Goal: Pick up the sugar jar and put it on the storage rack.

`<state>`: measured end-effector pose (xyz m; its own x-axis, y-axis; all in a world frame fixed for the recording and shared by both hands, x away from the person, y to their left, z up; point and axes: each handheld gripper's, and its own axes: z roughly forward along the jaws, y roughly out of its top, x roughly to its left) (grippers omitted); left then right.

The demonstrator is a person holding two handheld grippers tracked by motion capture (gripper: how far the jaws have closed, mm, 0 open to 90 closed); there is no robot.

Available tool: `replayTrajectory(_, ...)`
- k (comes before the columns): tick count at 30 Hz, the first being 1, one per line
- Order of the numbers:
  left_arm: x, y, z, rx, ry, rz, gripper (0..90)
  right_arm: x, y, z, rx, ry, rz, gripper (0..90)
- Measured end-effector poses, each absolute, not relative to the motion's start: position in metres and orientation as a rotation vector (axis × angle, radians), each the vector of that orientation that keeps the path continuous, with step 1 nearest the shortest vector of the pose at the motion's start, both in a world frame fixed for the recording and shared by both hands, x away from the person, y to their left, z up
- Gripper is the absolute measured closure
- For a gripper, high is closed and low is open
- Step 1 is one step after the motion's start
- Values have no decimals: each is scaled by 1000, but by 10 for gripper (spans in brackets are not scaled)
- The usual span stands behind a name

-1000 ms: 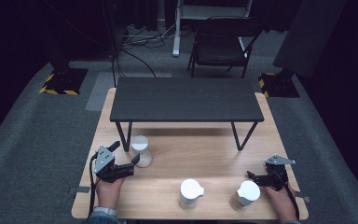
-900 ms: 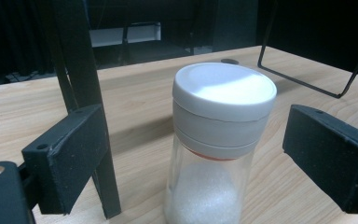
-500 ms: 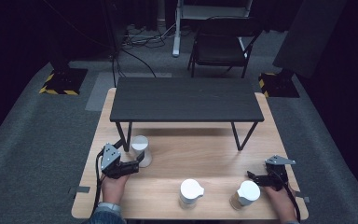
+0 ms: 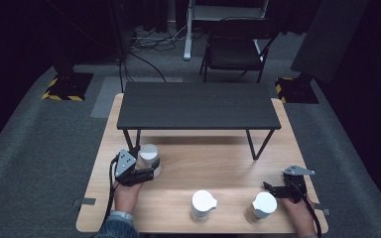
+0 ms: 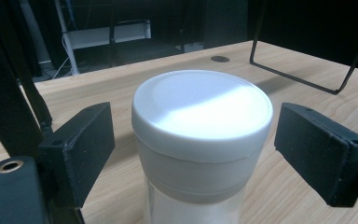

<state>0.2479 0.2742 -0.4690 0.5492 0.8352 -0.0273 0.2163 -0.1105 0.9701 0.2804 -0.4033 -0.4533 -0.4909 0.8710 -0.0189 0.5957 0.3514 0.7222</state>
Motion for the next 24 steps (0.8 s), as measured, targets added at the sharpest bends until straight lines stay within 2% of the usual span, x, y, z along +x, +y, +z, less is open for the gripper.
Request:
replayTrajectory(9,254,270,-468,1654,911,651,159,280,-403,-453,1287,2216,932,3)
replayTrajectory(13,254,267,-467,1681,894,664,238,280,-403,-453,1288,2216,932,3)
replayTrajectory(24,255,271,-472,1666,914,647,331,280,-403,-453,1287,2216,932,3)
